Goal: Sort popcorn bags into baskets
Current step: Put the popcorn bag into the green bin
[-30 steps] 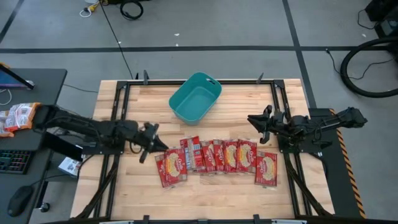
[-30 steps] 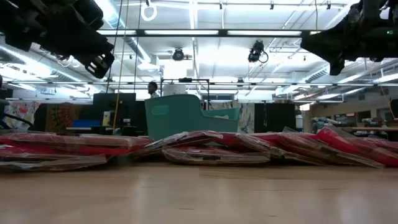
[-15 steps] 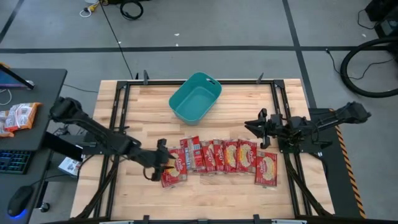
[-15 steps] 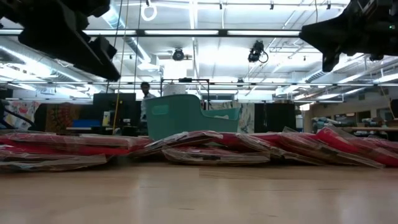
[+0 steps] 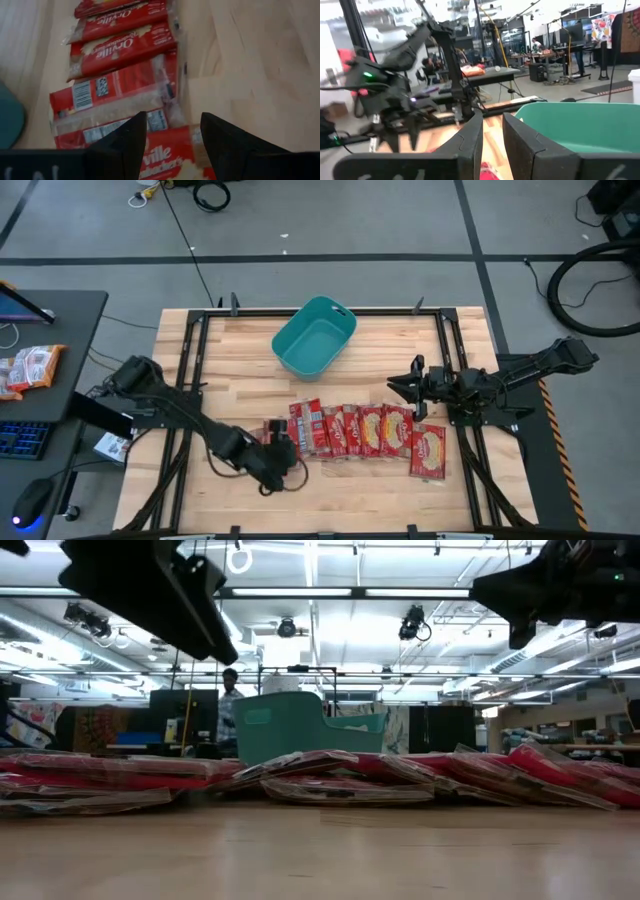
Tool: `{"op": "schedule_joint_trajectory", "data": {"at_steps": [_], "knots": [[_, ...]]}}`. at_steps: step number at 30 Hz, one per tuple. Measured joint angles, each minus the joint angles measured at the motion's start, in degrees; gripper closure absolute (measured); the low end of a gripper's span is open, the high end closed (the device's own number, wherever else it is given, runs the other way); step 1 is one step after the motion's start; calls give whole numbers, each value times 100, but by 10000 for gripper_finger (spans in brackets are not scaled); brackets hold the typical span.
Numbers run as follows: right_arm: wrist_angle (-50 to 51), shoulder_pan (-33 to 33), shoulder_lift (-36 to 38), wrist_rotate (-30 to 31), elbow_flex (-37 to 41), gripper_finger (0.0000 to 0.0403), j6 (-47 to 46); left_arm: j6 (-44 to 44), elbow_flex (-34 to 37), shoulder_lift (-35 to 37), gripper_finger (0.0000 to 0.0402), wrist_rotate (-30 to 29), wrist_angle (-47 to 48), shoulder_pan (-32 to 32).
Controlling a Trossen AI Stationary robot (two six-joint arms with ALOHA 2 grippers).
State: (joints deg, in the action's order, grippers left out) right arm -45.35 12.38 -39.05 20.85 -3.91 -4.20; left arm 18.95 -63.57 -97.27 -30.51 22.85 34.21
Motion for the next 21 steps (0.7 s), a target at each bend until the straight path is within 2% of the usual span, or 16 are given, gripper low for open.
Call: {"op": "schedule_joint_trajectory", "data": {"at_steps": [5,11,16,21], "knots": [[13,0,-179,1,-67,322,433,302,-606,-665,209,-370,451,202],[23,-7,-210,1,-67,323,901,338,-1058,-1291,205,-236,557,272],[81,-11,-210,2,-67,323,1163,541,-1289,-1587,168,10,619,268],[144,-17,-210,3,-67,324,1240,412,-1323,-1757,136,-2,720,315]]}}
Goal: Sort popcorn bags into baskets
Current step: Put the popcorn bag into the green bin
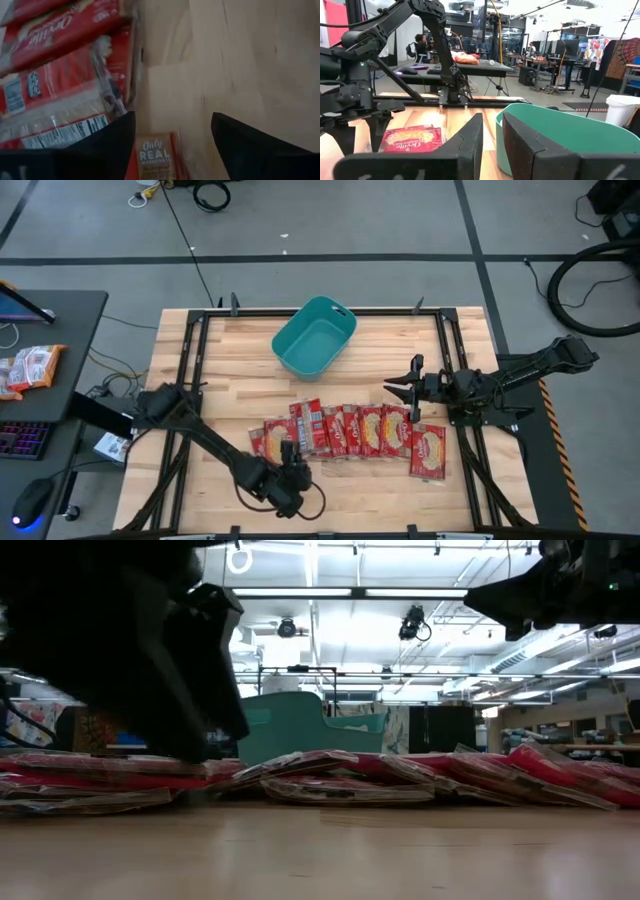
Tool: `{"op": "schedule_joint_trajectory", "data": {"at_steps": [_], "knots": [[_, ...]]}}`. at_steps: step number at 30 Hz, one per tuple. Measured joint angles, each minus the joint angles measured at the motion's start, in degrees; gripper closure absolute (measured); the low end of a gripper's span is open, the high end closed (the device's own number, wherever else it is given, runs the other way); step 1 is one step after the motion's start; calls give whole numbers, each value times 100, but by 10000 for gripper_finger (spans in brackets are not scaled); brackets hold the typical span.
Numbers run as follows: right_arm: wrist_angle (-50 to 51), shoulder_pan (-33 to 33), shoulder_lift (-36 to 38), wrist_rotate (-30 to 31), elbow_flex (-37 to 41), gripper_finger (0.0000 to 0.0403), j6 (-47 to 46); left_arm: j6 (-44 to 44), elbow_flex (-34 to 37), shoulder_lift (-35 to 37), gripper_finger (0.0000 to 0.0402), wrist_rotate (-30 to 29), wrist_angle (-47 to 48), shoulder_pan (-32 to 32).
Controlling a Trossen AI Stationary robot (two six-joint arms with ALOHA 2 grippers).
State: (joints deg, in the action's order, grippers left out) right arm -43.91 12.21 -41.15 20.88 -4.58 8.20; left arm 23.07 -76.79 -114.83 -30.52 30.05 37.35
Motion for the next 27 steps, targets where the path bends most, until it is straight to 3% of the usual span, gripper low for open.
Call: {"op": "schedule_joint_trajectory", "data": {"at_steps": [4,9,16,23,27], "knots": [[10,0,0,0,0,324,58,-166,-2,-86,141,-87,241,32],[7,0,0,2,0,325,58,-113,2,-117,178,-104,573,52],[-10,0,0,24,0,325,40,260,2,-115,262,-75,797,56],[-10,0,0,24,0,325,38,1126,0,-101,385,176,1113,43],[-12,0,0,24,0,325,36,1052,-101,84,394,647,1141,-58]]}}
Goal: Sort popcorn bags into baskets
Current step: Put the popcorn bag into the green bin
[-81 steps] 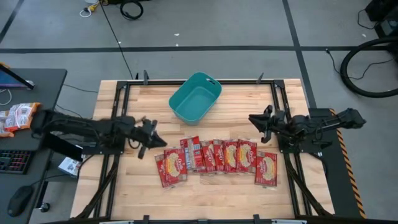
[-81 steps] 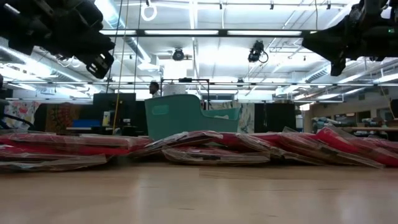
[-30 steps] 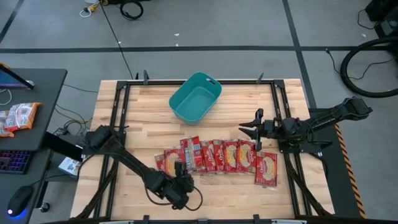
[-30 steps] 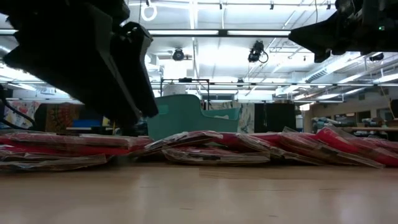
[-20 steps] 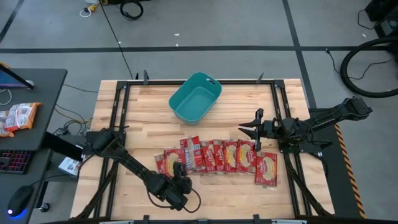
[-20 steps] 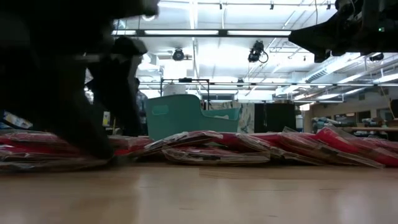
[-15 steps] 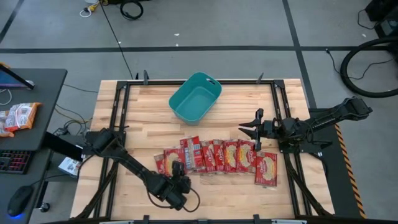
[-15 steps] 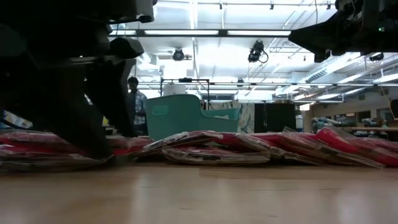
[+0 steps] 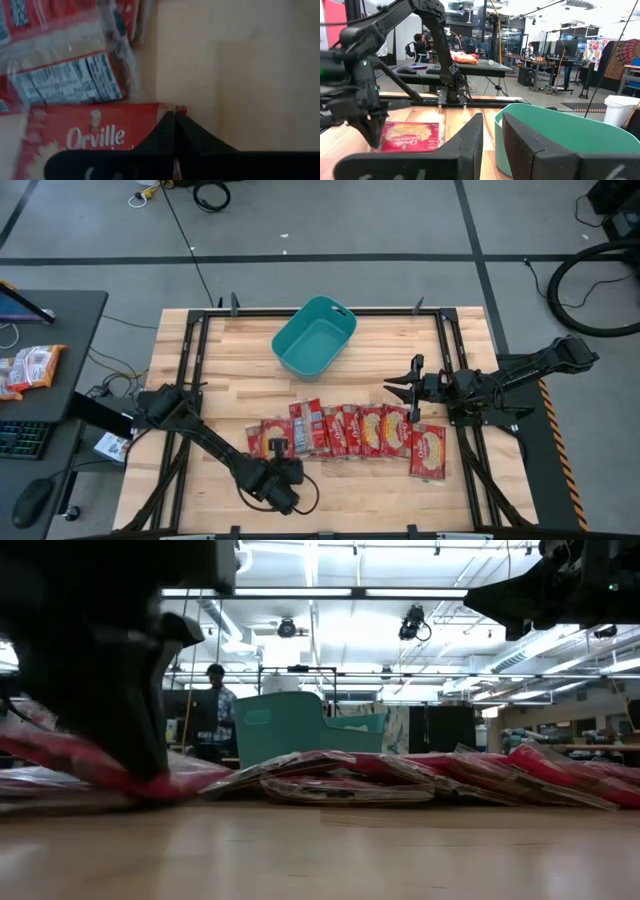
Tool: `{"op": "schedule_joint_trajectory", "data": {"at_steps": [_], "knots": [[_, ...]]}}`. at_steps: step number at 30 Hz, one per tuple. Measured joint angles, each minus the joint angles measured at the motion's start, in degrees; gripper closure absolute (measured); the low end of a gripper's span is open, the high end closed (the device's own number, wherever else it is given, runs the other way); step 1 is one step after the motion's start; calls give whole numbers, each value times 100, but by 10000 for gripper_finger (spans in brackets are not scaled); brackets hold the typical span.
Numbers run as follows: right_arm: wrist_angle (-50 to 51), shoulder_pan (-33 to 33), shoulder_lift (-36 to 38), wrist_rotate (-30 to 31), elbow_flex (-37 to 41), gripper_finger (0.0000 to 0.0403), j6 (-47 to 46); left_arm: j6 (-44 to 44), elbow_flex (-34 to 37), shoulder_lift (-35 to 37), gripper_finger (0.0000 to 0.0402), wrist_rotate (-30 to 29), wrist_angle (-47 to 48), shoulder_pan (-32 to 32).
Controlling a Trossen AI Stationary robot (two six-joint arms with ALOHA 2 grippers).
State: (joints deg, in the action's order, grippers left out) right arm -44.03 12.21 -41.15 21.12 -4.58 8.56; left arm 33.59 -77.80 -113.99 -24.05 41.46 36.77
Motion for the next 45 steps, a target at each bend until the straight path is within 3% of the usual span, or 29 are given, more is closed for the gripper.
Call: {"op": "schedule_joint_trajectory", "data": {"at_steps": [5,15,20,26,30,45], "knots": [[0,0,0,0,2,325,0,-115,-184,577,397,382,249,-292],[0,0,0,-1,7,325,-63,-491,-427,2115,400,240,520,-1143],[-2,0,0,7,7,325,-61,-1183,-487,2587,400,181,311,-1679],[-4,0,0,20,7,325,-83,-2661,-480,2651,400,133,-465,-2402],[-7,0,0,22,7,325,-83,-3482,-480,2651,401,617,-1348,-2967],[-57,0,-11,32,7,325,-57,-4644,-428,2213,401,1659,-2635,-5294]]}}
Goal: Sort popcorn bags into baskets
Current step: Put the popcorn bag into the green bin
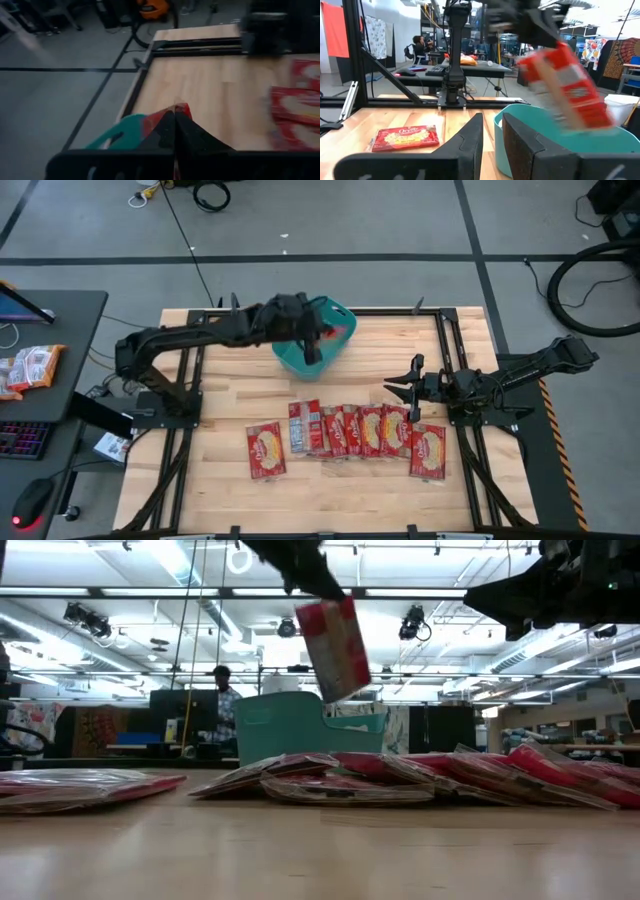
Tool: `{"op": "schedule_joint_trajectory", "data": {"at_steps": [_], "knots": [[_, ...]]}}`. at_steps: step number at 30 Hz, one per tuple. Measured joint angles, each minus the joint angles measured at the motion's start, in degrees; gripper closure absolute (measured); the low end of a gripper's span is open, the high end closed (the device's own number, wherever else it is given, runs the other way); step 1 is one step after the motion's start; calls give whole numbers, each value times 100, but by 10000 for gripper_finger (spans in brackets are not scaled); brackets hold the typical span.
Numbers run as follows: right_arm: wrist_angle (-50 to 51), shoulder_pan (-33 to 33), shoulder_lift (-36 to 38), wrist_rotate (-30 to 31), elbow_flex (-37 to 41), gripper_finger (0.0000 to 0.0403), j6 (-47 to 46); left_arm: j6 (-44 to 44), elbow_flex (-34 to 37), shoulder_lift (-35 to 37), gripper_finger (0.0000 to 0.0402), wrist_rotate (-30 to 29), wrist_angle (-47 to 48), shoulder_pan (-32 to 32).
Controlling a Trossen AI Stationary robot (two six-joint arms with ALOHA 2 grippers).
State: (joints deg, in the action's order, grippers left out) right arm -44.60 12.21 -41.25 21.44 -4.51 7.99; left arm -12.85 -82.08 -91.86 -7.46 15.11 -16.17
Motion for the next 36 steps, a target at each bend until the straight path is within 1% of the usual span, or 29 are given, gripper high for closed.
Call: {"op": "schedule_joint_trajectory", "data": {"at_steps": [4,8,10,16,20,24,27,29,36], "knots": [[-28,0,-9,-1,0,325,20,-266,0,-365,401,255,-286,-536],[-28,0,-9,-3,0,325,18,-598,0,-705,401,433,-314,-996],[-28,0,-9,-3,0,325,18,-877,0,-843,401,587,-320,-1182],[-25,0,-9,-4,0,325,61,-1585,0,-1057,401,674,-534,-1510],[-24,0,-9,-6,0,325,66,-2032,0,-1055,401,1082,-435,-1584],[-24,-1,-9,-6,0,325,69,-2236,0,-1055,392,1433,297,-1578],[-24,0,-9,-8,0,325,65,-2233,0,-1055,389,1458,936,-1561],[-24,-1,-9,-8,0,325,64,-2235,0,-1053,387,1459,1203,-1538],[-32,0,-9,-58,0,325,60,-2241,-4,-1048,384,1457,1587,-1323]]}}
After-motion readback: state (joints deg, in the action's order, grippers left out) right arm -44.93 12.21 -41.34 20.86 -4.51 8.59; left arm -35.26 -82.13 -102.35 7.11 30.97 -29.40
